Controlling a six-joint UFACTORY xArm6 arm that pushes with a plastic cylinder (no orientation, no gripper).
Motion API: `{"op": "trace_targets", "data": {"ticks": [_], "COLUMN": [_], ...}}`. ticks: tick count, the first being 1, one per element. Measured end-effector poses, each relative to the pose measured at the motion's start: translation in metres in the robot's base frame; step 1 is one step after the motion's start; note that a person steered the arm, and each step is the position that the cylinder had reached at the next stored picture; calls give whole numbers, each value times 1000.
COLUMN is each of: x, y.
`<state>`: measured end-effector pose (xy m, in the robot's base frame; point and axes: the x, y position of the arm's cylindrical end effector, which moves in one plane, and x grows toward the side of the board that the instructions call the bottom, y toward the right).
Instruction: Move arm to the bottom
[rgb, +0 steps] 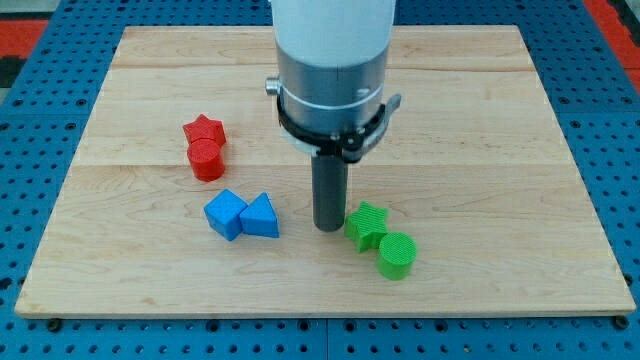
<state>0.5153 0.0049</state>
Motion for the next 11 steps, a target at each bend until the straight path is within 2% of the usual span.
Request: {"op": "trace_targets", "data": {"ticks": [1,2,4,5,6,7,9,11], "x": [-19,-1,-4,-36,21,101,104,103], "y": [7,33,64,99,155,166,159,126]}}
